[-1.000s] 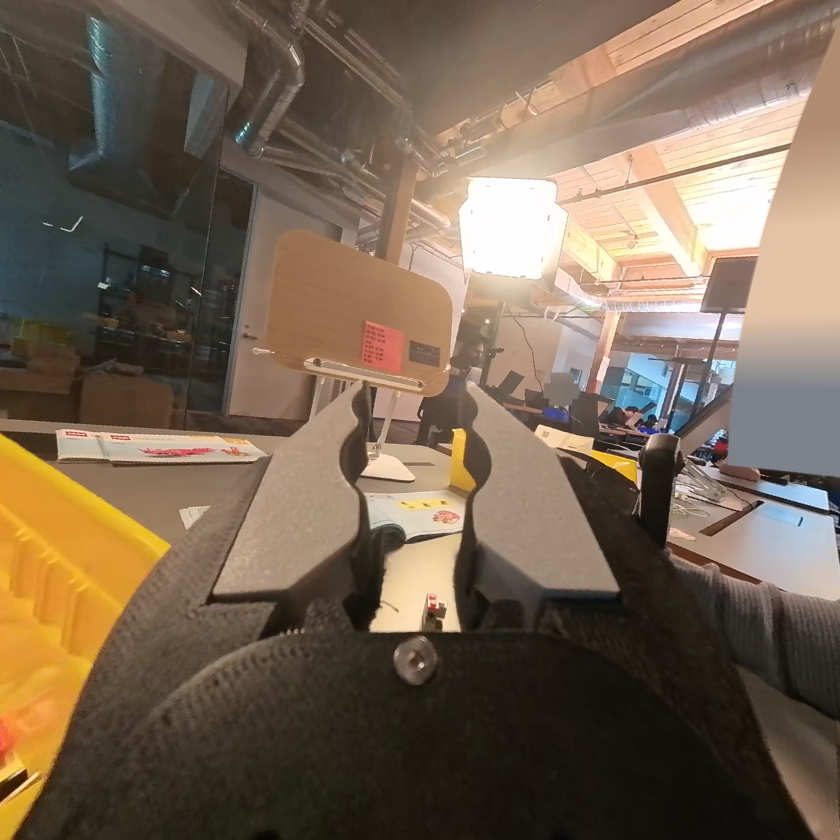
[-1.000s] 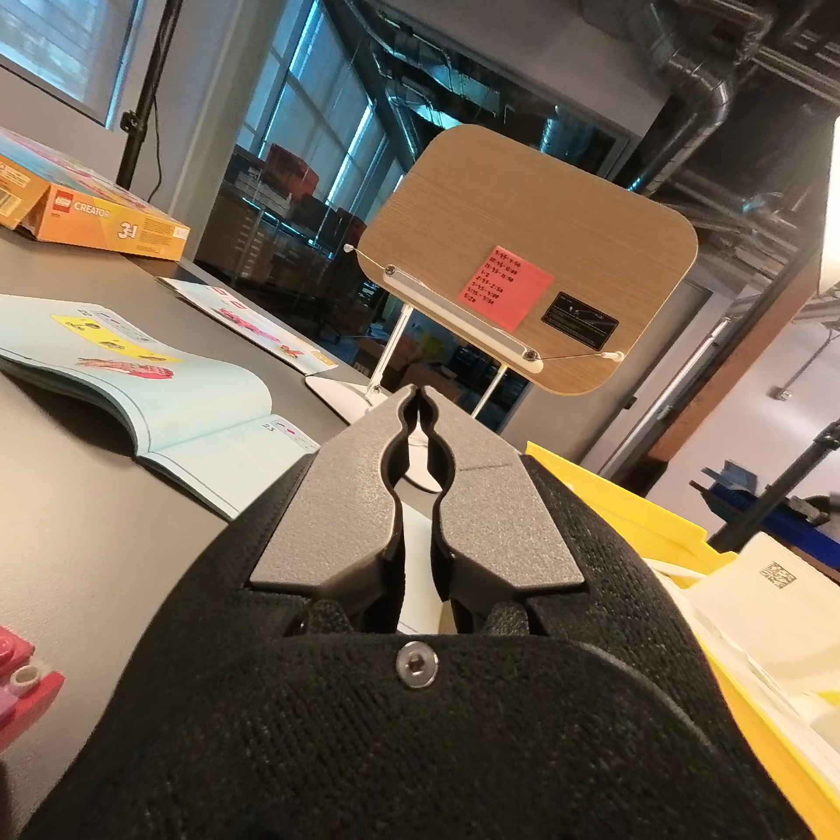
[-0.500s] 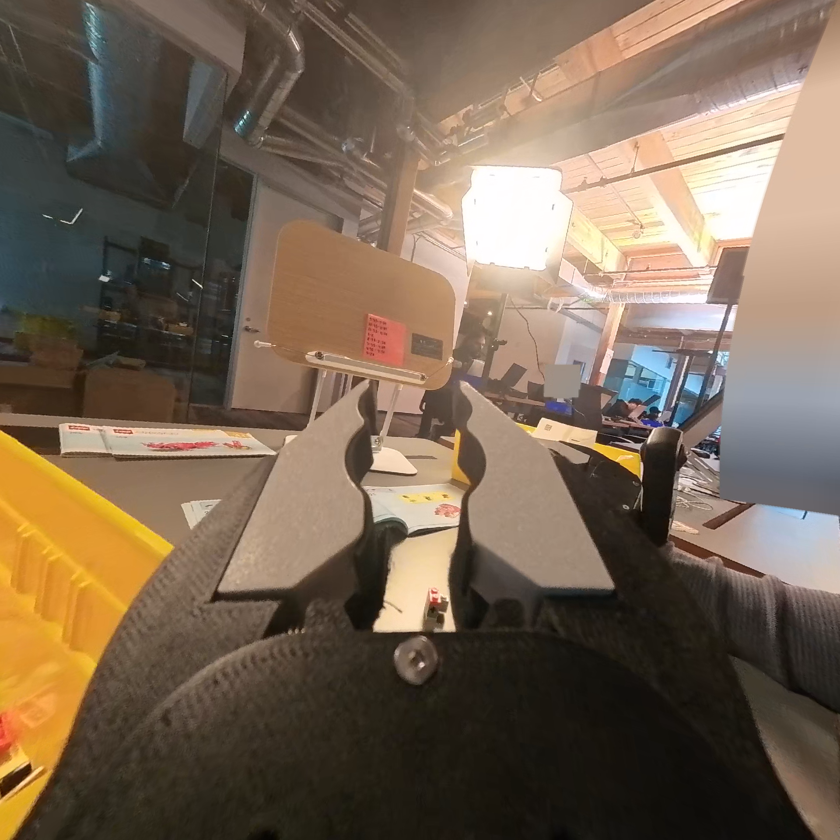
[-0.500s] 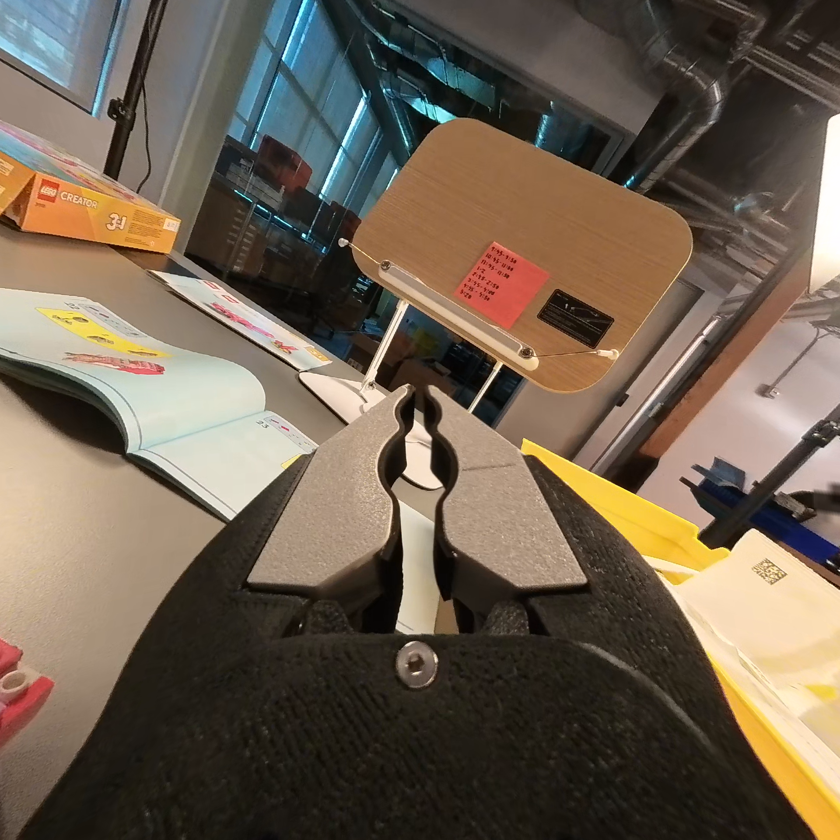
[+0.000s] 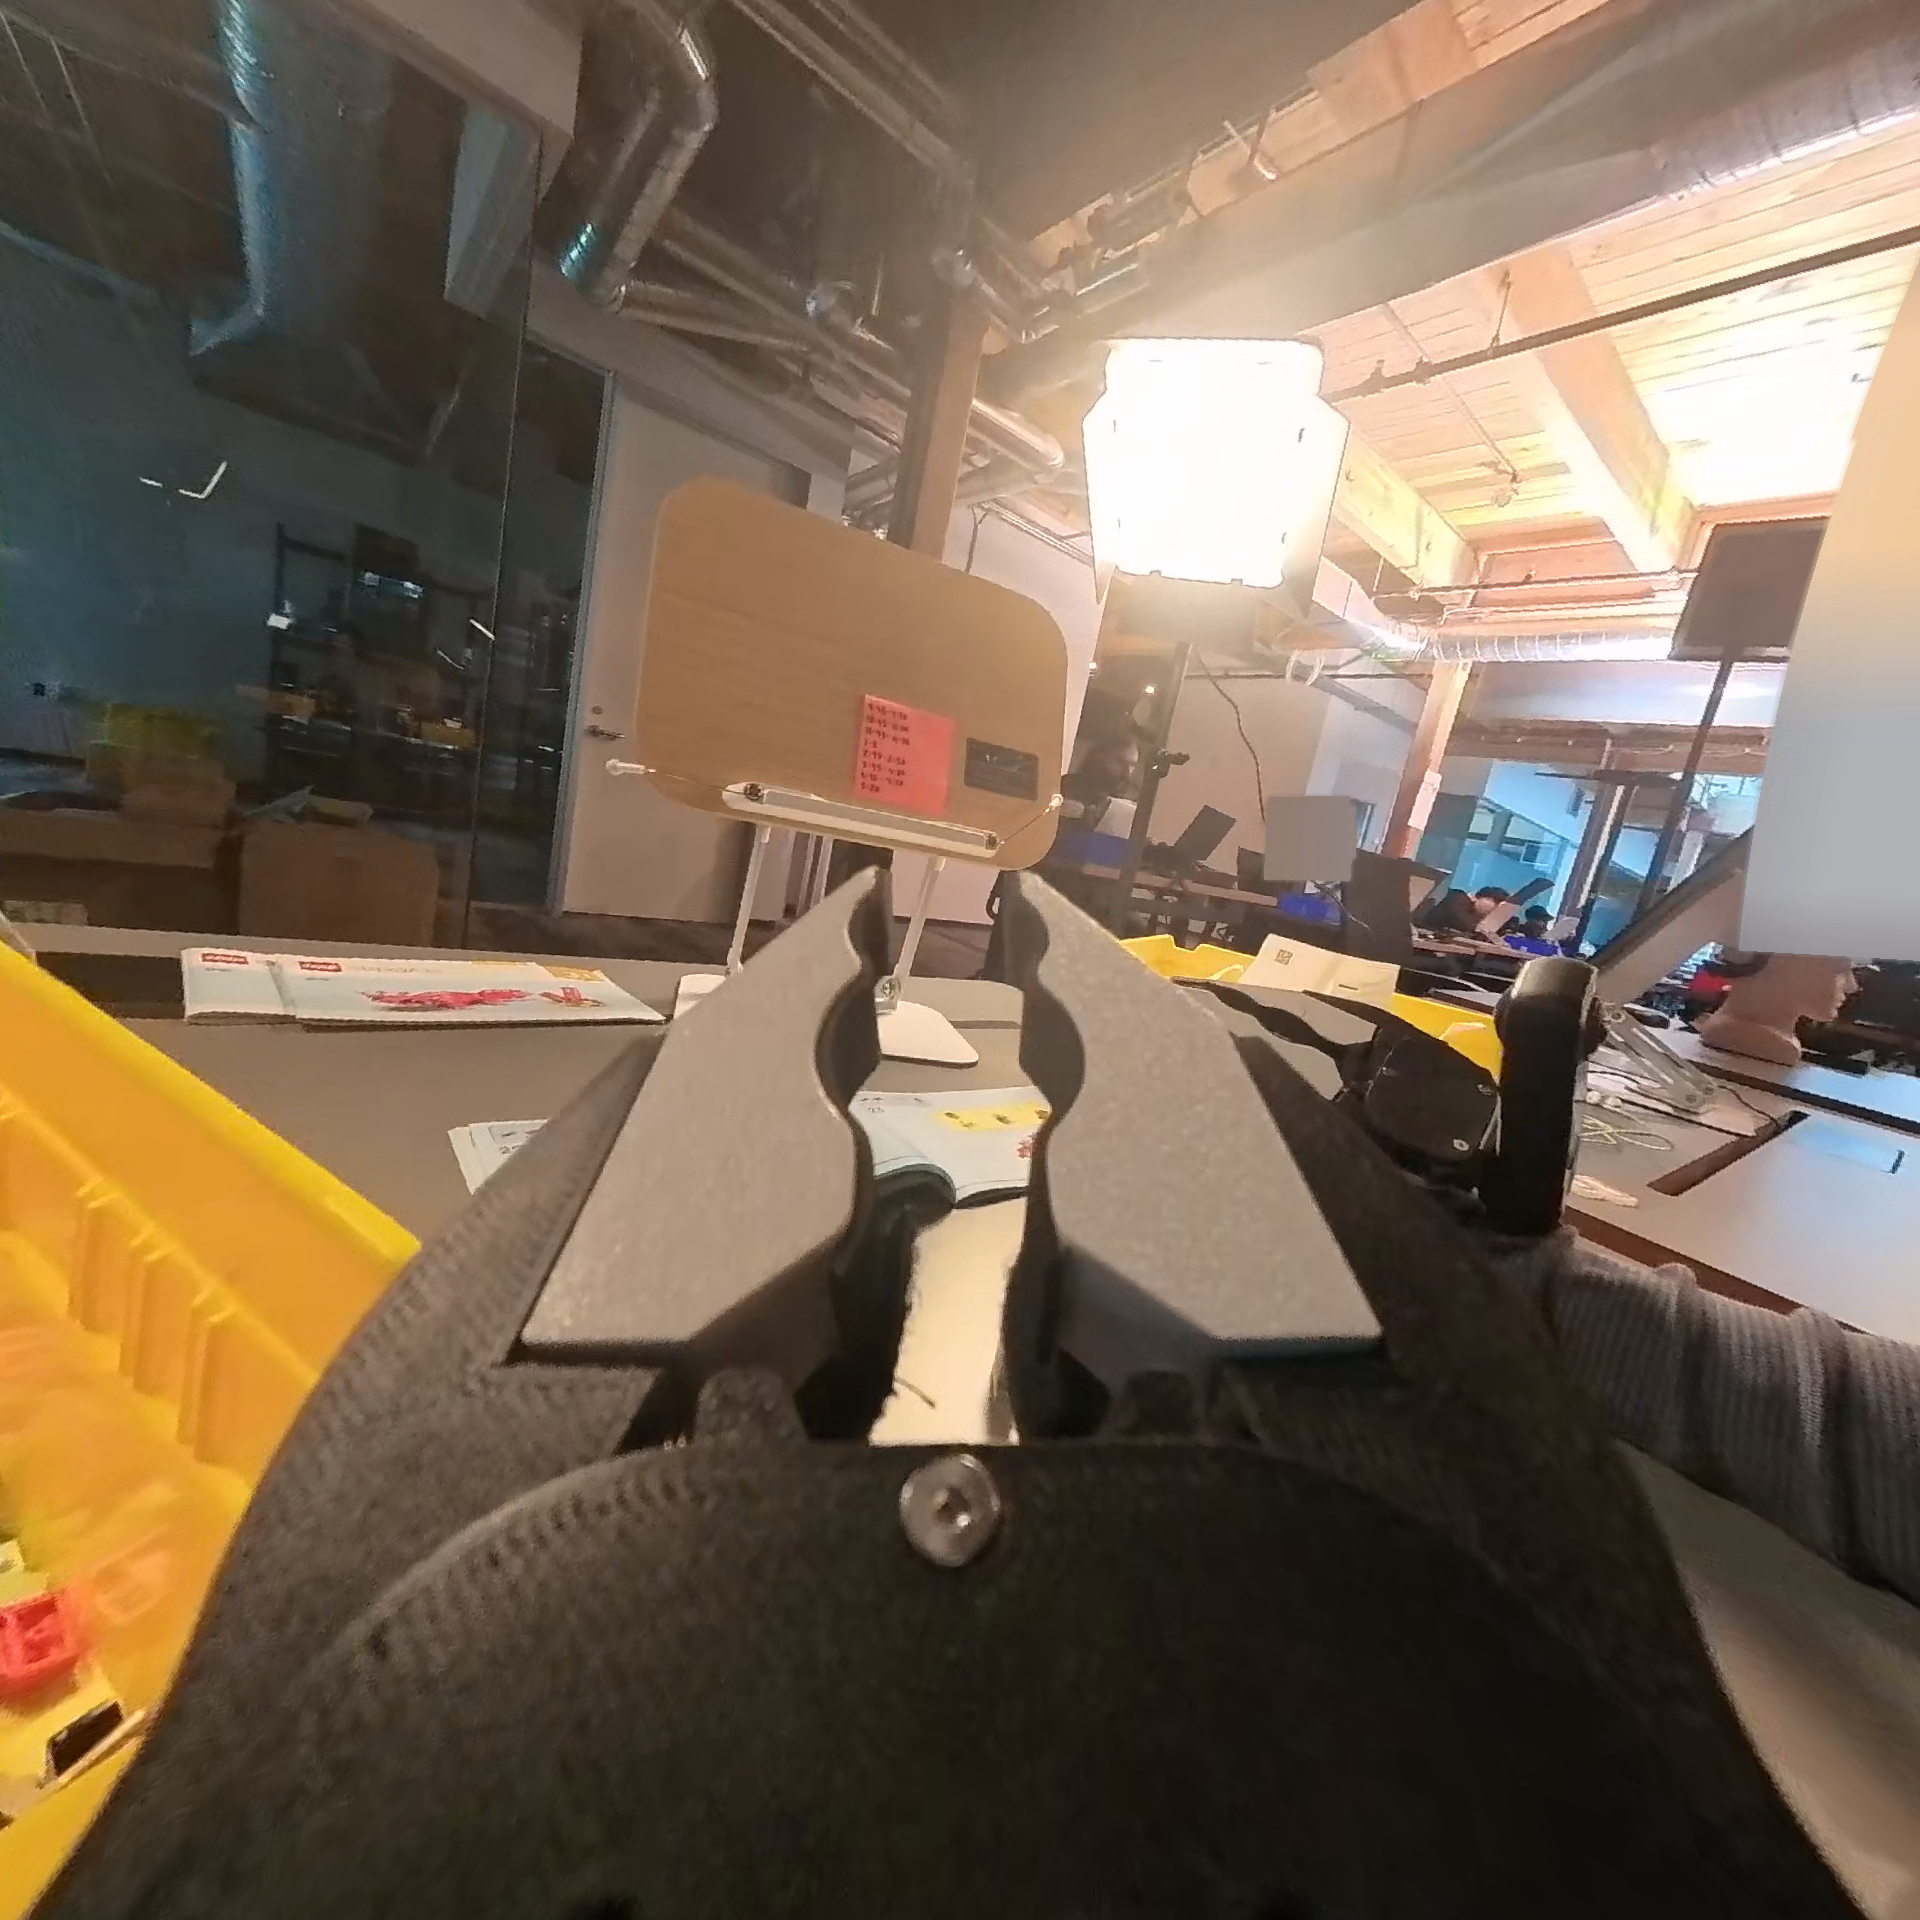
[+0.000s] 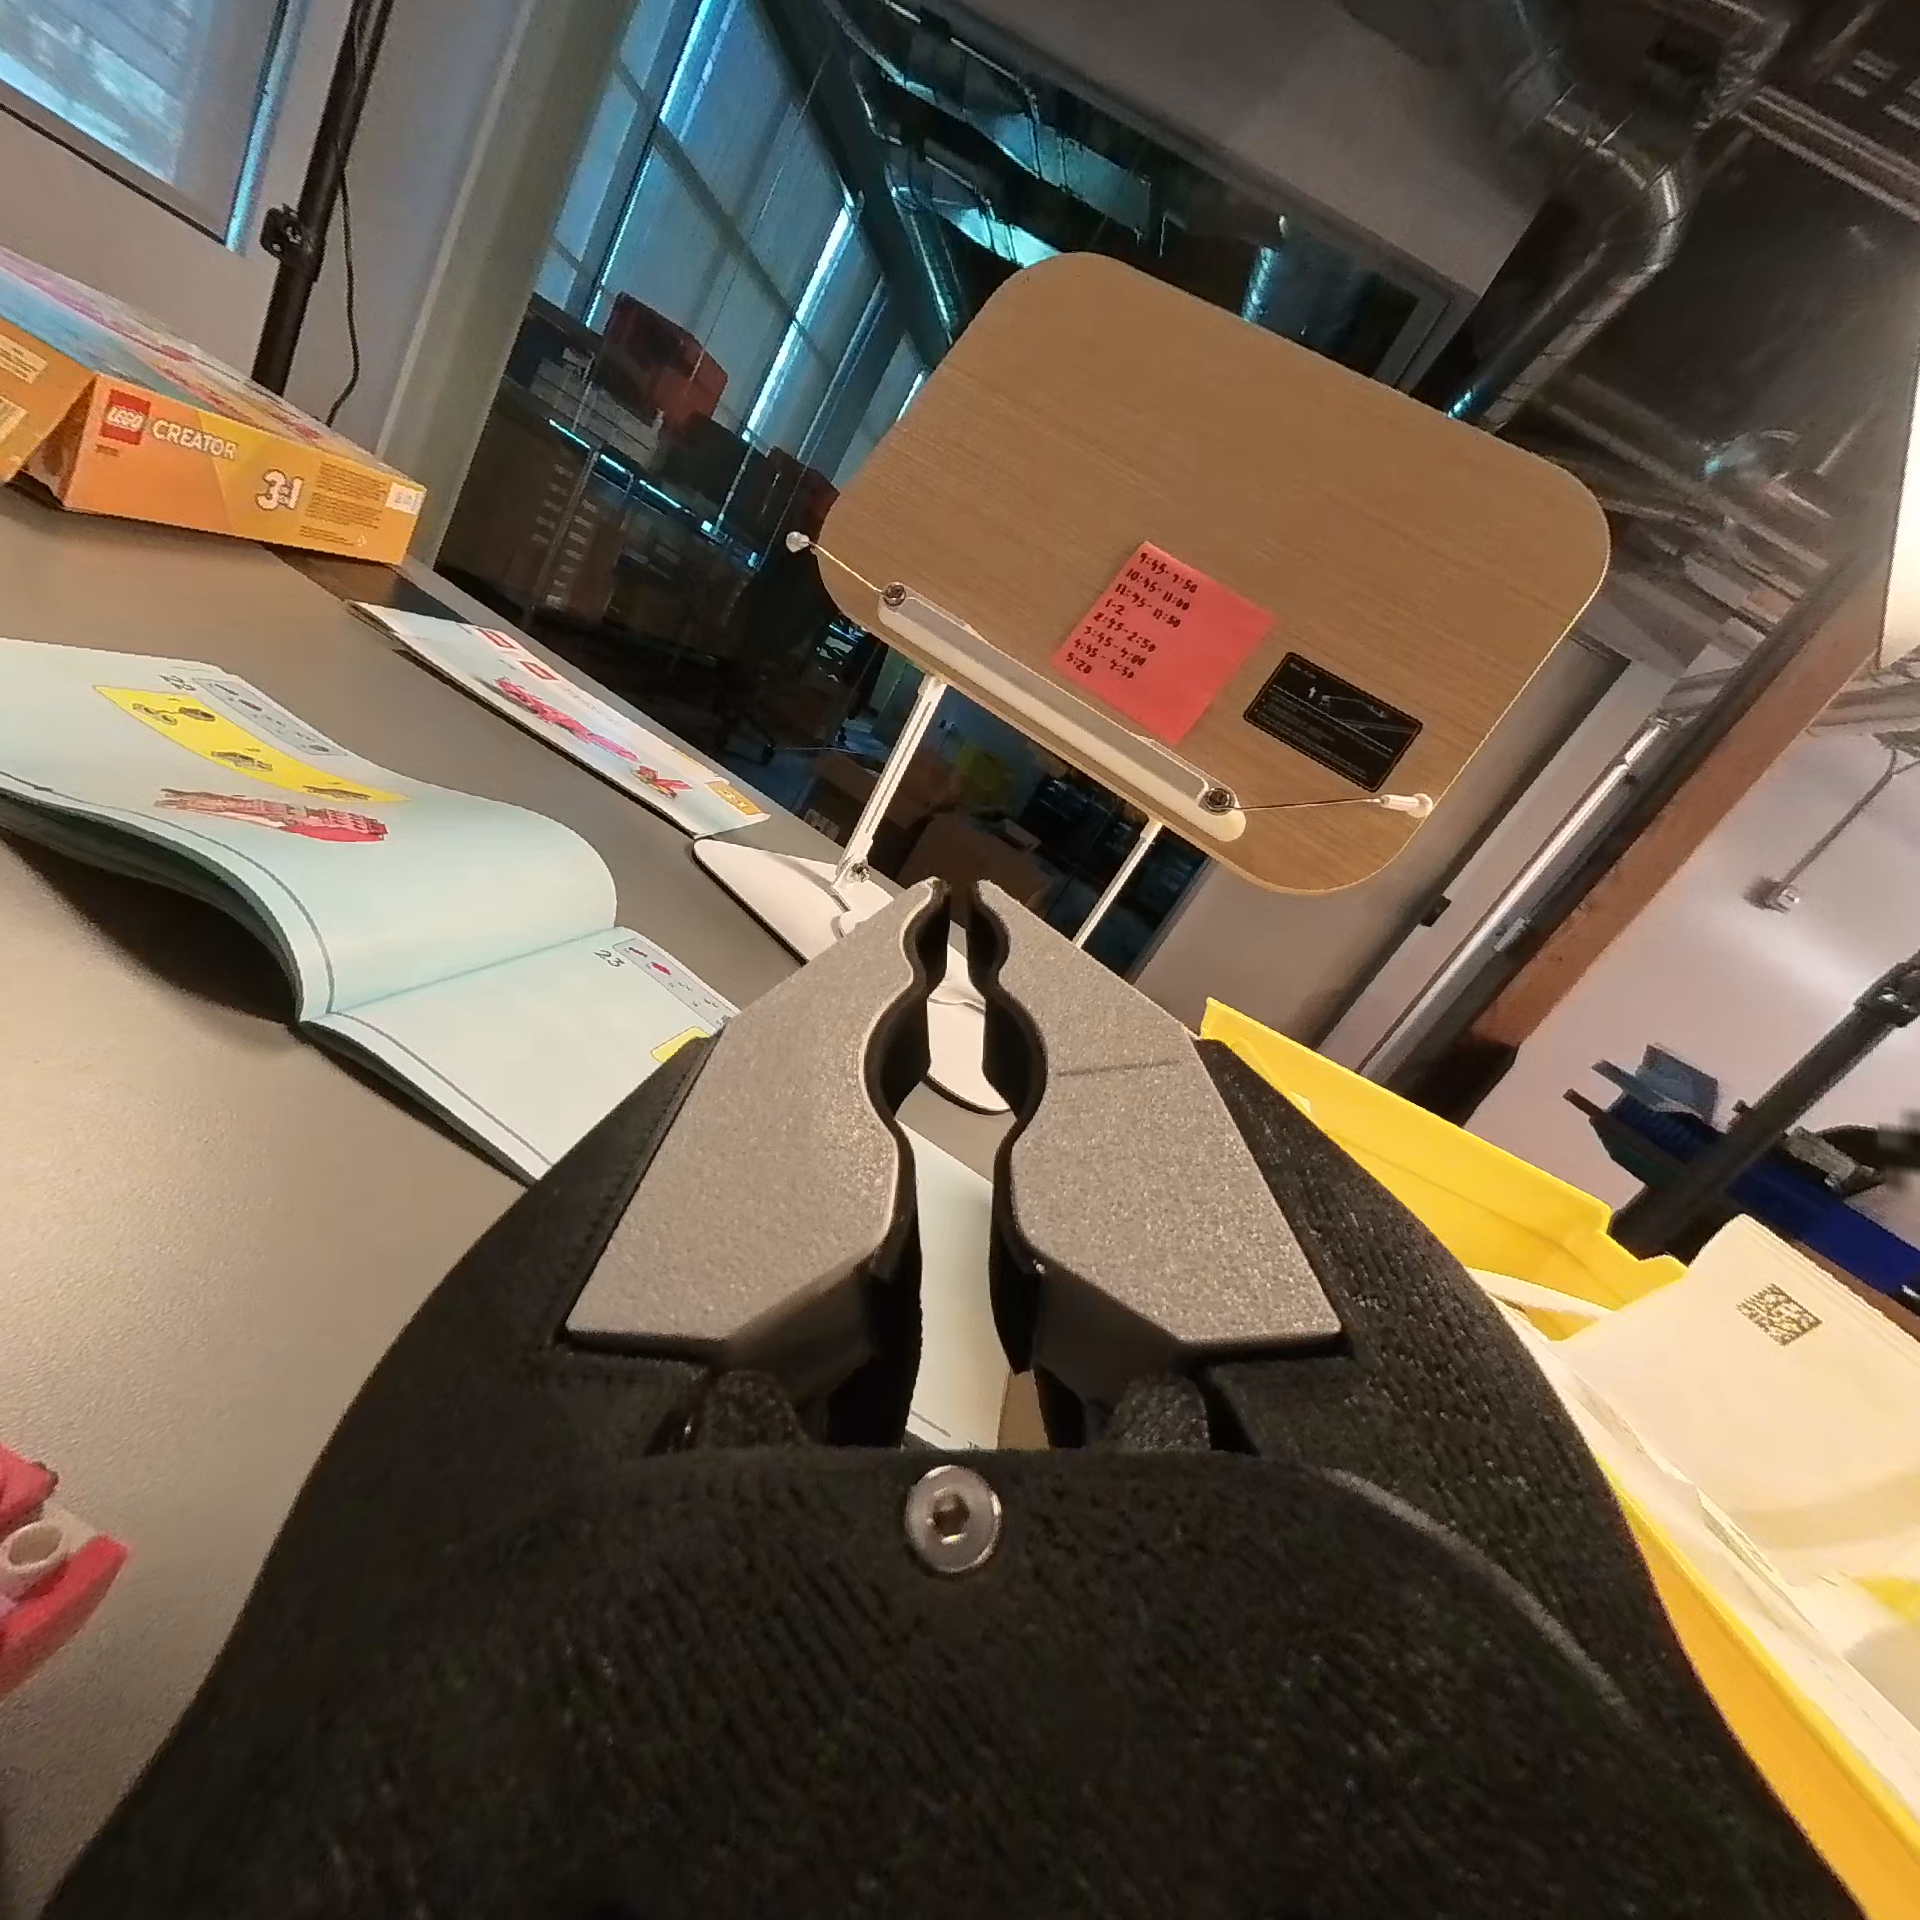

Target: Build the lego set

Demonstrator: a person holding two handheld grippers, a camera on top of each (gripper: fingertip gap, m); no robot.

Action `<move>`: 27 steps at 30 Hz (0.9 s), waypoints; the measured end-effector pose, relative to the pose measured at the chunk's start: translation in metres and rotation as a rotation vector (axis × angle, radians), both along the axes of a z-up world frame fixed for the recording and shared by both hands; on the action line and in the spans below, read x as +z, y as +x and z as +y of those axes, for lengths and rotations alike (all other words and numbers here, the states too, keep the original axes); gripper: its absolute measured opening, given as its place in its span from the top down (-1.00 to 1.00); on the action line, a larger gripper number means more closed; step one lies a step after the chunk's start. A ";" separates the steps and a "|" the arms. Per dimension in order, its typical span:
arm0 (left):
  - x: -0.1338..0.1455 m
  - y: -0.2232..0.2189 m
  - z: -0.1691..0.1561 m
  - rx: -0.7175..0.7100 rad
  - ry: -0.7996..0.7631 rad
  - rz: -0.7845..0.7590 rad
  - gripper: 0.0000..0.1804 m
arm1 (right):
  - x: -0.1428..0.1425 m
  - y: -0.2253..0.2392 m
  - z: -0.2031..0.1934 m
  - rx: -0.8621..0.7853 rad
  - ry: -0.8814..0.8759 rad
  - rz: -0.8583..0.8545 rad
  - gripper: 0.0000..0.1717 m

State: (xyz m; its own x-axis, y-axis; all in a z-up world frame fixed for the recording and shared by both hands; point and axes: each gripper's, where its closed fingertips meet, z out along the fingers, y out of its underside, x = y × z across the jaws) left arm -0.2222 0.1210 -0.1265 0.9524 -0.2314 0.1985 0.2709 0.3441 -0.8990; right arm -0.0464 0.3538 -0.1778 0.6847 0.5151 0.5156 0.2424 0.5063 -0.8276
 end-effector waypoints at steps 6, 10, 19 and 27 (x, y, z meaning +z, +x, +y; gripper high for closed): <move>0.001 -0.001 -0.001 -0.011 0.007 -0.015 0.78 | -0.001 -0.001 0.000 0.002 0.000 -0.009 1.00; 0.001 0.000 -0.001 -0.016 0.009 -0.017 0.78 | -0.002 -0.002 -0.001 0.008 0.001 -0.013 1.00; 0.002 0.001 -0.001 -0.027 0.013 -0.023 0.77 | -0.003 -0.004 -0.001 0.014 0.001 -0.022 1.00; 0.001 -0.003 -0.001 -0.002 -0.005 -0.041 0.76 | -0.004 -0.006 -0.003 0.031 -0.011 -0.020 1.00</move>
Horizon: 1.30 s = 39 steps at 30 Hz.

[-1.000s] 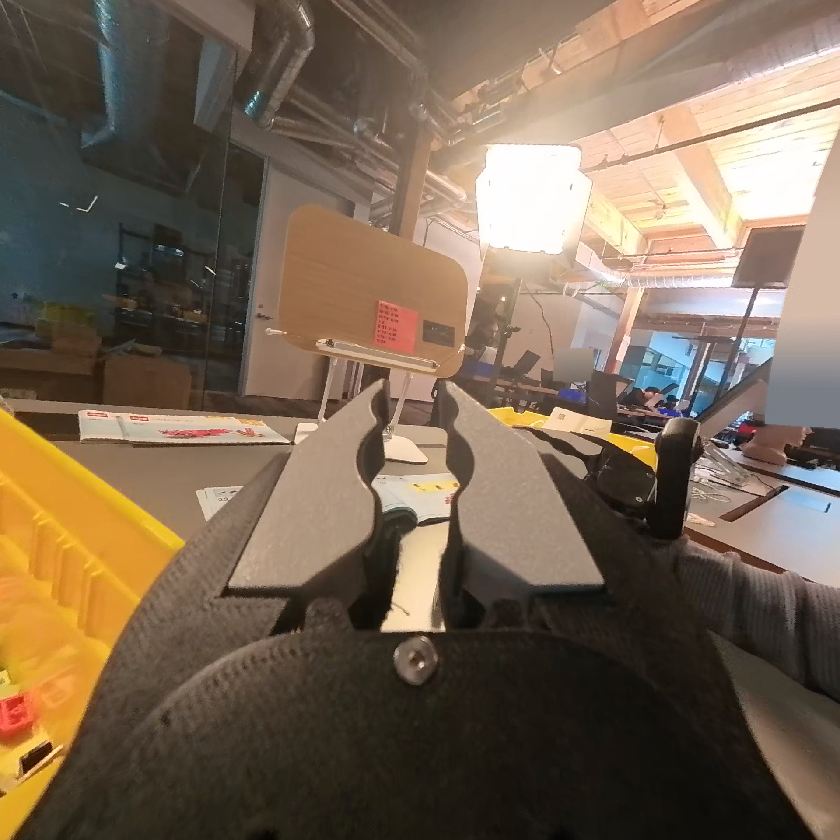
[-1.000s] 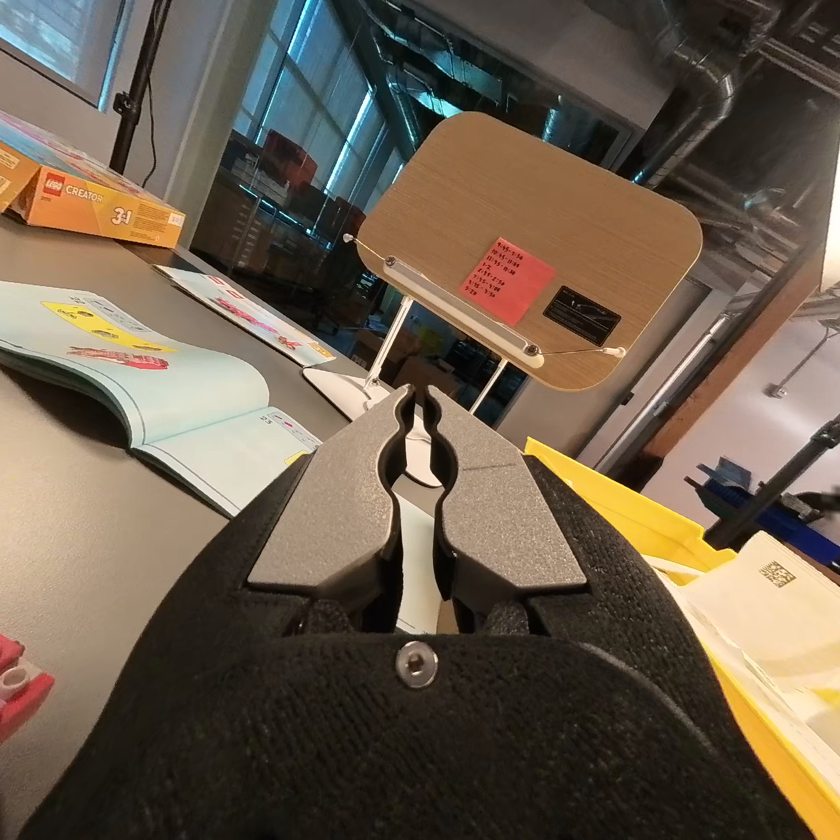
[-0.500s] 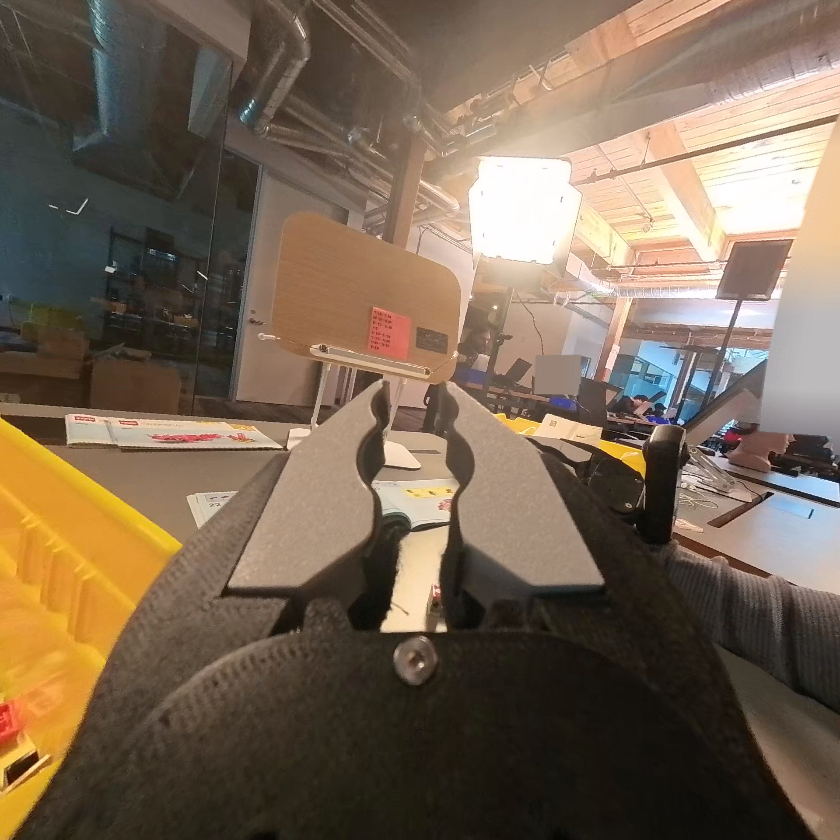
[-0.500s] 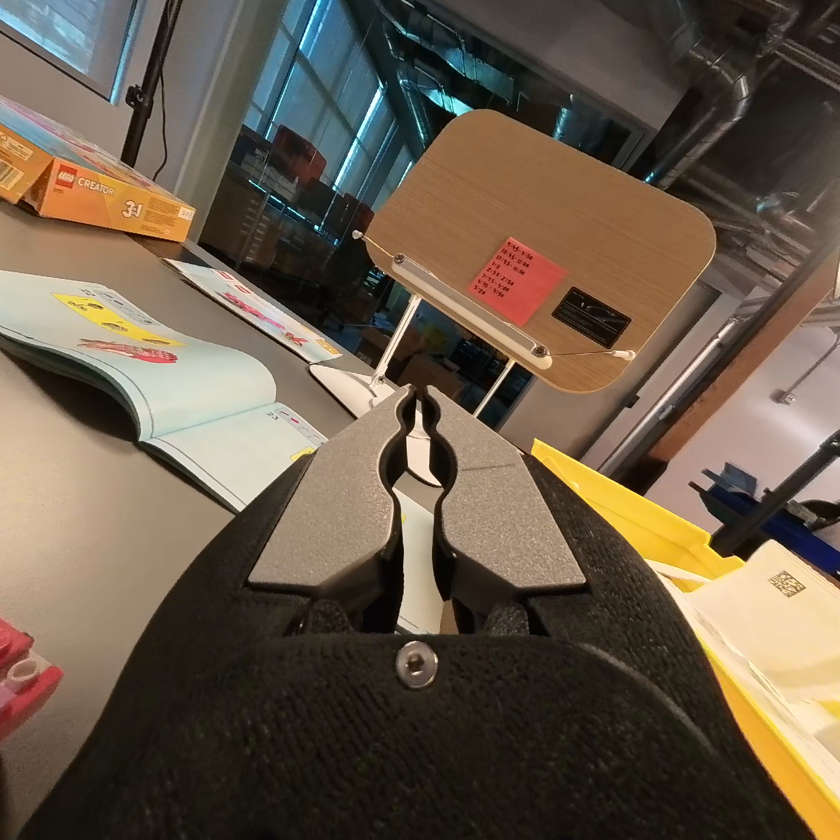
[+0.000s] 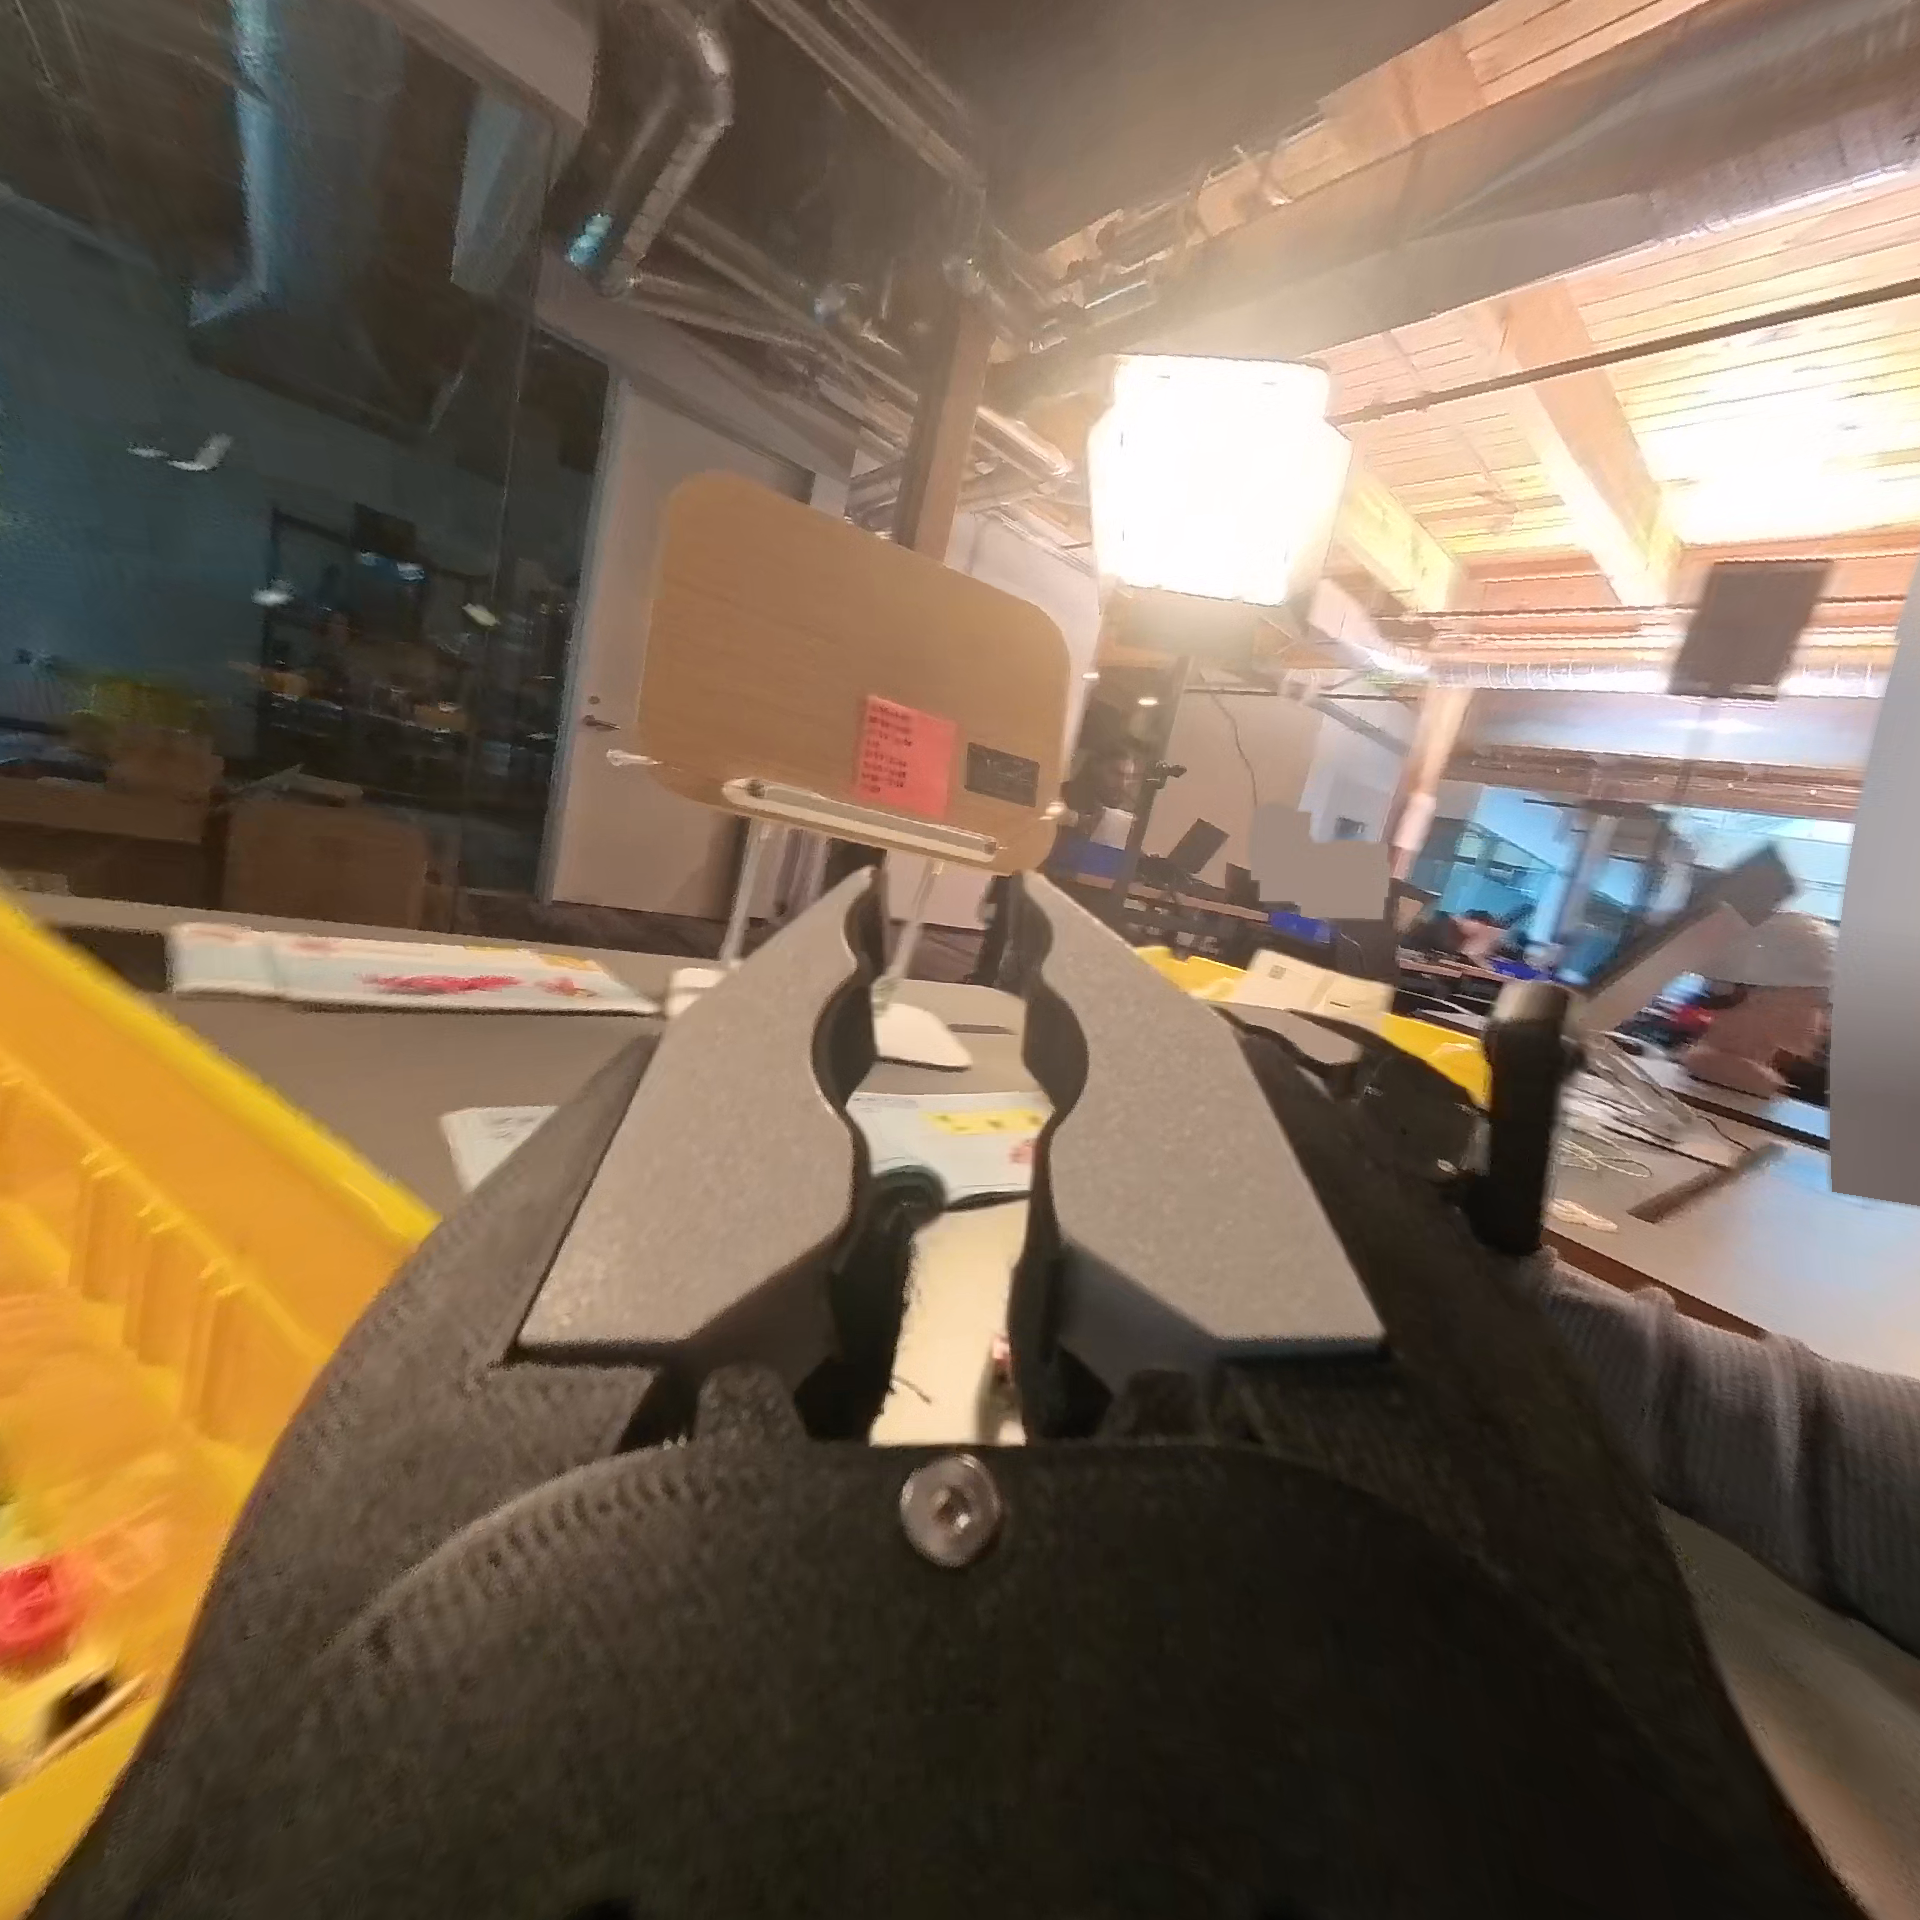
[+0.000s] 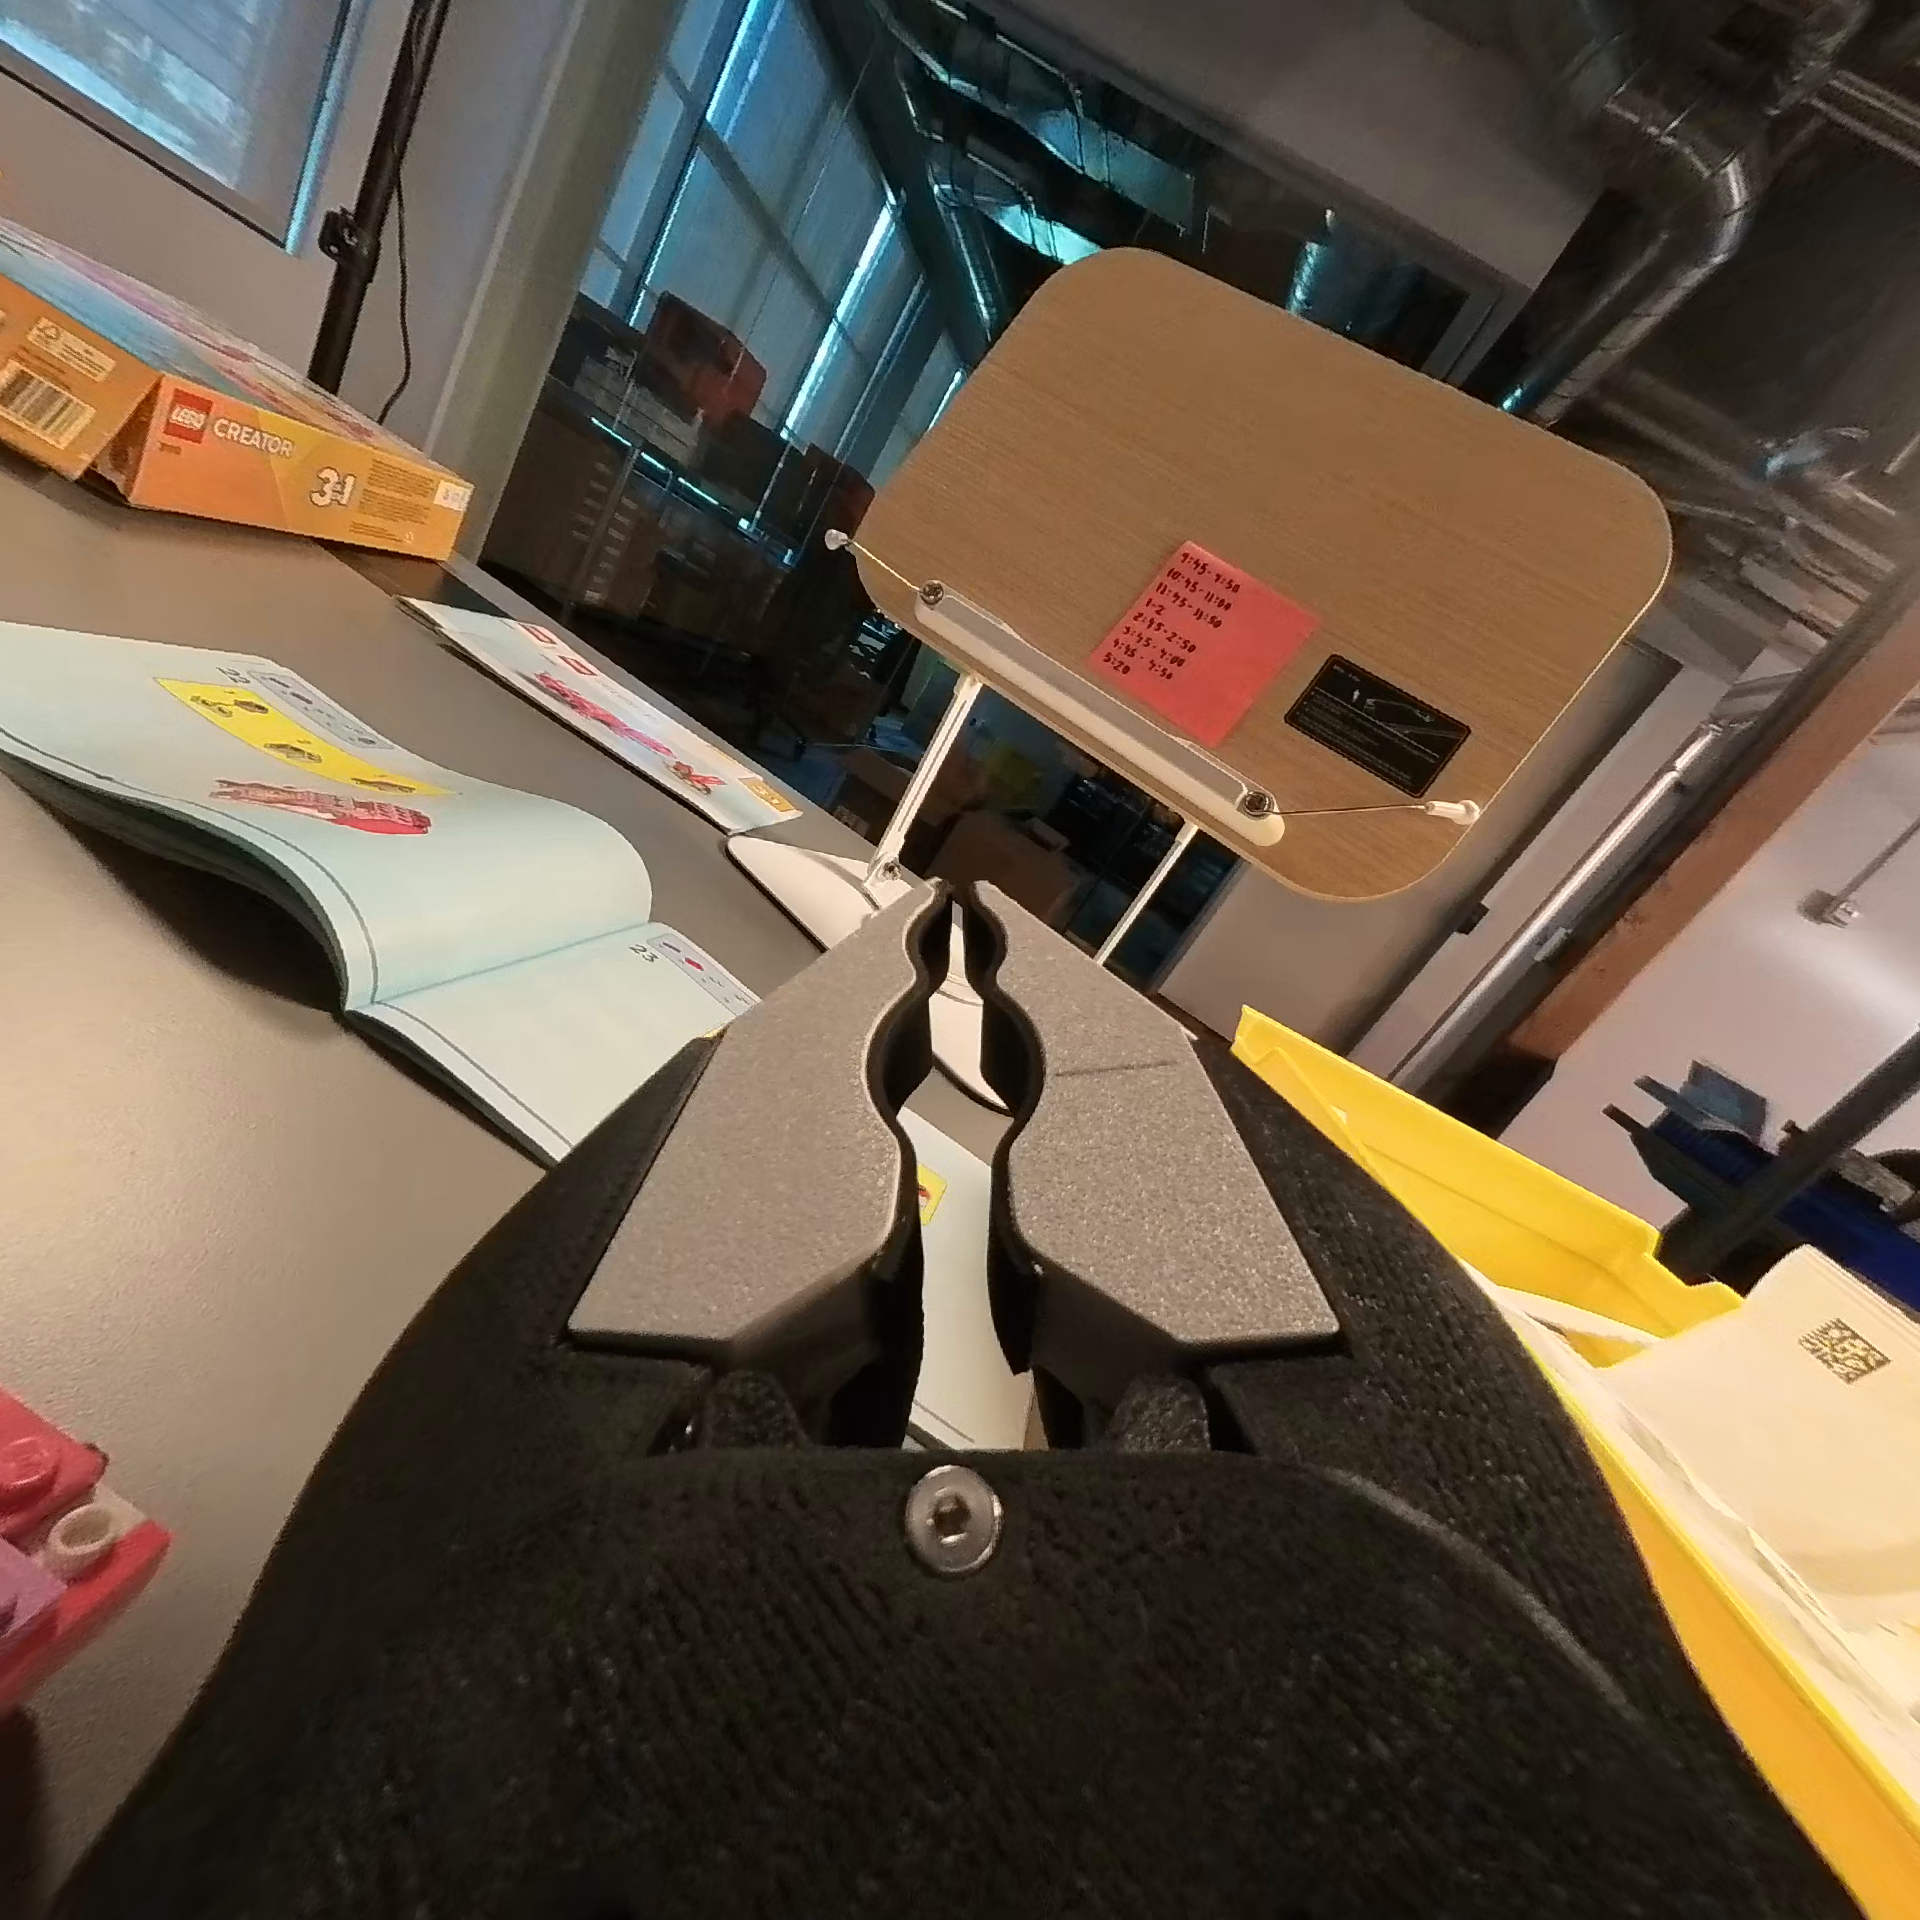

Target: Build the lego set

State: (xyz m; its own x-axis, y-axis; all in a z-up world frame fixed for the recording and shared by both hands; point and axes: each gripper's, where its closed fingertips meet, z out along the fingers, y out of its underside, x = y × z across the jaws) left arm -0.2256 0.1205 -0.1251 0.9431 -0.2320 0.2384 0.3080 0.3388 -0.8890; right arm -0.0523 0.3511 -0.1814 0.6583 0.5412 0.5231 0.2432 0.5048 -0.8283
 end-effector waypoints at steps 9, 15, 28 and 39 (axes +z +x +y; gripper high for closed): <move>0.064 -0.107 -0.025 0.280 -0.288 0.169 1.00 | 0.001 0.002 0.007 -0.038 -0.010 0.018 1.00; -0.012 -0.201 0.019 0.223 -1.019 0.197 1.00 | 0.001 0.000 0.006 -0.040 -0.003 0.007 1.00; -0.144 -0.287 0.084 0.171 -1.546 -0.084 1.00 | -0.002 -0.004 0.000 -0.011 0.000 -0.012 1.00; -0.159 -0.314 0.078 0.309 -1.587 -0.125 0.81 | -0.004 -0.006 0.001 0.013 -0.024 -0.008 1.00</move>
